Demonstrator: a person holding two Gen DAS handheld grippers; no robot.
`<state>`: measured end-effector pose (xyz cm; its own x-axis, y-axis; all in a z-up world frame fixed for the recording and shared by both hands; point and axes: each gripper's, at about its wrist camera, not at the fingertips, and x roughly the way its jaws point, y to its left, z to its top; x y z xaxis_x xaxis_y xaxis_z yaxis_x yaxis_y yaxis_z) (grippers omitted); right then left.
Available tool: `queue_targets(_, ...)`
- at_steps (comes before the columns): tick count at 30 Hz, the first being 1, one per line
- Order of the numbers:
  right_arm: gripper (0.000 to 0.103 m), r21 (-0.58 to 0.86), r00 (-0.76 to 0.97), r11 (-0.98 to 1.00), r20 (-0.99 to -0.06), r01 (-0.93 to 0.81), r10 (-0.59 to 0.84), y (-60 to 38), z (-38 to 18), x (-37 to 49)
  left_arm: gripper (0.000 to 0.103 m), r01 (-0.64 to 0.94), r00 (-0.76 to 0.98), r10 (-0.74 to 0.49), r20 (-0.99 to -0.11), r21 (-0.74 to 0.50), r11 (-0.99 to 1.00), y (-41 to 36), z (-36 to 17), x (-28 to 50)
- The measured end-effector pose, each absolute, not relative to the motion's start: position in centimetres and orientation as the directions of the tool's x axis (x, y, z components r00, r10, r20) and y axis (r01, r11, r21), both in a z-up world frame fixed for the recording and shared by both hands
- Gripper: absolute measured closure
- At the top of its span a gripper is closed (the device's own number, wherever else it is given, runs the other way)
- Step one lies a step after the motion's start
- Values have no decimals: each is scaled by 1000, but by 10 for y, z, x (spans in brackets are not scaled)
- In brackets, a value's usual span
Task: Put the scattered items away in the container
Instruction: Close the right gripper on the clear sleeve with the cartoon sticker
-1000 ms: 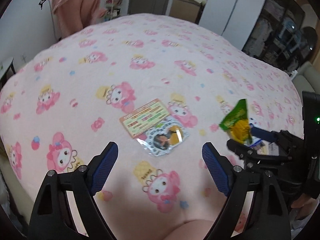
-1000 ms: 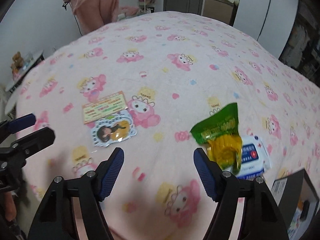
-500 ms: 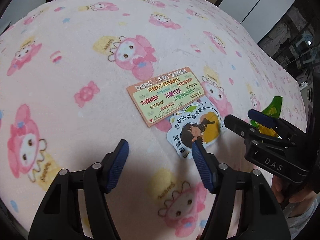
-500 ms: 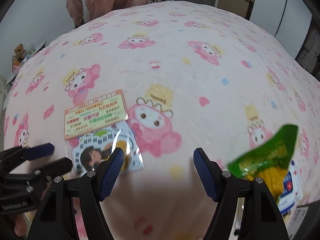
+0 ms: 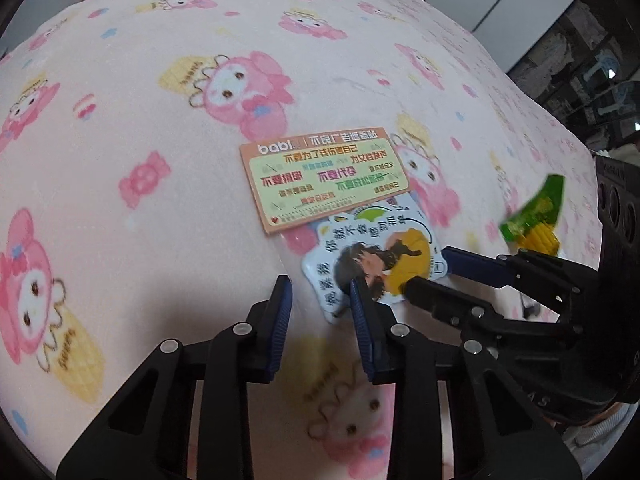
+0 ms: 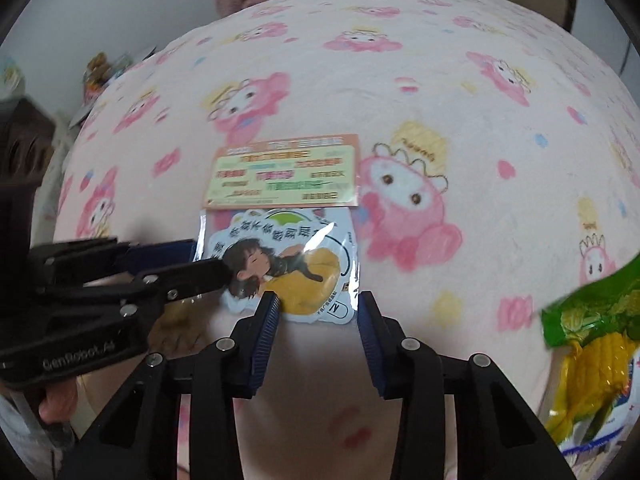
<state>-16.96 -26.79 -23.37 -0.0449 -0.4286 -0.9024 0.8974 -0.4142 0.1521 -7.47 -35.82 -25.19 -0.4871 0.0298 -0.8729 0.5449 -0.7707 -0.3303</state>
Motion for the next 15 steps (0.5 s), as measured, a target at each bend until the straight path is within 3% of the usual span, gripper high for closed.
queue_targets(7, 66, 126, -122, -504, -894, 855, -432, -276, -234, -189, 70, 599, -498, -9, -867, -337, -727, -368, -255, -66)
queue_targets(12, 66, 212, -63, -520, -885, 827, -461, -276, -260, -195, 70, 609, -488, -26, -873, -319, -726, -364, -267, -73)
queue_targets(15, 67, 259, 1, -472, -877, 843, -481, -271, -254, -181, 72, 556, -500, 28, -866, -346, -756, -353, -261, -74)
